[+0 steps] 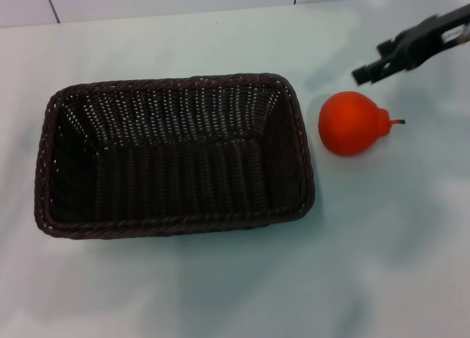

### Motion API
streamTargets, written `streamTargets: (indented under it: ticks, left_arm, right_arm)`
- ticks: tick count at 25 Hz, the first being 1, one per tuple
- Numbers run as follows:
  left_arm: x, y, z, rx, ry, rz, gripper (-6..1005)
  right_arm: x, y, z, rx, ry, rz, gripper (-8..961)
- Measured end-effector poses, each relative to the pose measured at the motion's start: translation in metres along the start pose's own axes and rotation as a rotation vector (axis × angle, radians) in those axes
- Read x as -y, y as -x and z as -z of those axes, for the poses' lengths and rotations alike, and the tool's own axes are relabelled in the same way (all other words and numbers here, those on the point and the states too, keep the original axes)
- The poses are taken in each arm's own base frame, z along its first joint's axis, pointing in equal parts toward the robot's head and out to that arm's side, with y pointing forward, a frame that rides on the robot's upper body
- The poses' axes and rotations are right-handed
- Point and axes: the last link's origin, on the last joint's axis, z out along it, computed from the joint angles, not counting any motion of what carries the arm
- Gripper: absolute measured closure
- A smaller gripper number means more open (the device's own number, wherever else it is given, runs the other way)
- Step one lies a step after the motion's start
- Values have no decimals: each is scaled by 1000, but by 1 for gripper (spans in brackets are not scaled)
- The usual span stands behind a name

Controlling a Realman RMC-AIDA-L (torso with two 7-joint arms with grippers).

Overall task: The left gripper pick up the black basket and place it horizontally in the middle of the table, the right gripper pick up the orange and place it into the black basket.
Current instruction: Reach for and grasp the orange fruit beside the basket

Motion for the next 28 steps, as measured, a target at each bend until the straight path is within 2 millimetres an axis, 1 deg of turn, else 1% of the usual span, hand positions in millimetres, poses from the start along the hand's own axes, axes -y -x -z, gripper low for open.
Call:
streamTargets:
  ticks: [3, 4, 7, 9, 11, 14, 22, 27, 28]
  left_arm:
    - [0, 0, 1, -1, -2, 9, 422]
    - [0, 0, 1, -1, -3, 11, 422]
    - [1, 0, 2, 0, -6, 20, 422]
    - [1, 1, 3, 0, -8, 30, 422]
    - [1, 1, 4, 1, -10, 37, 422]
    - [2, 1, 5, 2, -13, 40, 422]
    - [3, 2, 8, 6, -26, 41, 422]
    - [3, 2, 8, 7, -27, 41, 423]
    - [3, 2, 8, 7, -27, 41, 423]
  right_arm:
    - [9, 2, -25, 77, -1, 27, 39]
    - [14, 4, -35, 108, 4, 40, 39]
    - [23, 8, -59, 181, 37, 74, 38]
    - [26, 9, -68, 207, 63, 93, 43]
    - [27, 9, -74, 211, 77, 105, 52]
    - [28, 9, -74, 207, 76, 107, 65]
    - [25, 9, -70, 200, 82, 104, 264]
    - [21, 10, -67, 192, 88, 93, 469]
    - [19, 9, -64, 177, 90, 83, 481]
